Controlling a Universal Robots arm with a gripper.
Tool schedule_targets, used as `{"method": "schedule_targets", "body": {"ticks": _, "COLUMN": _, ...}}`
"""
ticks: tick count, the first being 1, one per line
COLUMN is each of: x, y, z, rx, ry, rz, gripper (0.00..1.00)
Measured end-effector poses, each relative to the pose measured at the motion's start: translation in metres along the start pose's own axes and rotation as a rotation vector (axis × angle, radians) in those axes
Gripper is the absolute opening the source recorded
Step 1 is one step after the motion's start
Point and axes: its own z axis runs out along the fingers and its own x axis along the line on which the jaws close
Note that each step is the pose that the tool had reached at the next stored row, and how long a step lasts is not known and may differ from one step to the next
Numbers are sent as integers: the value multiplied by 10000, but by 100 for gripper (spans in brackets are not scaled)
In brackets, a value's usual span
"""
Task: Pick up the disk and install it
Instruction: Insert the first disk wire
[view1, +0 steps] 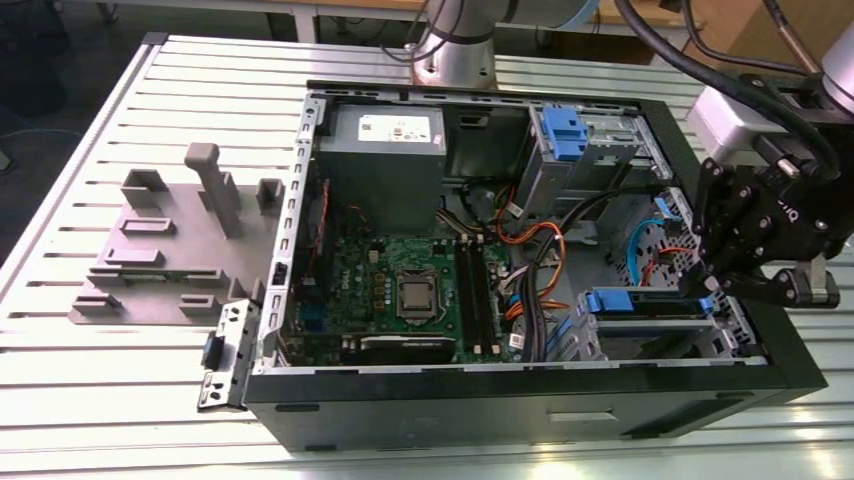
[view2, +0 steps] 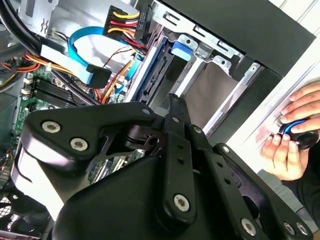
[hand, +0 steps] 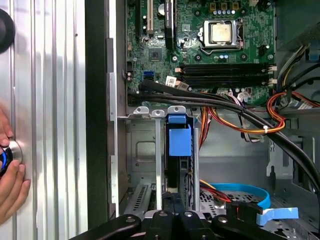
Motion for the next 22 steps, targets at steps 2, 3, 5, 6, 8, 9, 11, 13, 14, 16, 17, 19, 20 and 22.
{"method": "schedule_targets", "body": {"ticks": 2, "x": 1, "y": 0, "z": -21, "rx": 0, "ry": 0, "rz": 0, "gripper": 11}}
{"method": "schedule_targets", "body": {"ticks": 3, "x": 1, "y": 0, "z": -35, "rx": 0, "ry": 1, "rz": 0, "gripper": 11}}
{"method": "schedule_targets", "body": {"ticks": 5, "x": 1, "y": 0, "z": -61, "rx": 1, "ry": 2, "rz": -1, "gripper": 11}}
{"method": "schedule_targets", "body": {"ticks": 6, "x": 1, "y": 0, "z": -70, "rx": 1, "ry": 1, "rz": 0, "gripper": 11}}
{"method": "schedule_targets", "body": {"ticks": 8, "x": -2, "y": -2, "z": -72, "rx": 1, "ry": -3, "rz": 0, "gripper": 11}}
{"method": "schedule_targets", "body": {"ticks": 9, "x": -6, "y": -7, "z": -74, "rx": 1, "ry": -1, "rz": -2, "gripper": 11}}
{"method": "schedule_targets", "body": {"ticks": 11, "x": -33, "y": -39, "z": -76, "rx": 1, "ry": 1, "rz": -1, "gripper": 11}}
{"method": "schedule_targets", "body": {"ticks": 13, "x": -53, "y": -61, "z": -77, "rx": 1, "ry": 0, "rz": -1, "gripper": 11}}
{"method": "schedule_targets", "body": {"ticks": 14, "x": -64, "y": -72, "z": -78, "rx": 1, "ry": 1, "rz": -2, "gripper": 11}}
{"method": "schedule_targets", "body": {"ticks": 16, "x": -86, "y": -89, "z": -79, "rx": 0, "ry": 1, "rz": -3, "gripper": 11}}
{"method": "schedule_targets", "body": {"ticks": 17, "x": -95, "y": -95, "z": -79, "rx": 0, "ry": 0, "rz": -4, "gripper": 11}}
{"method": "schedule_targets", "body": {"ticks": 19, "x": -111, "y": -102, "z": -80, "rx": 0, "ry": 2, "rz": -6, "gripper": 11}}
{"method": "schedule_targets", "body": {"ticks": 20, "x": -119, "y": -105, "z": -80, "rx": 0, "ry": 1, "rz": -7, "gripper": 11}}
{"method": "schedule_targets", "body": {"ticks": 22, "x": -139, "y": -108, "z": -81, "rx": 0, "ry": 1, "rz": -13, "gripper": 11}}
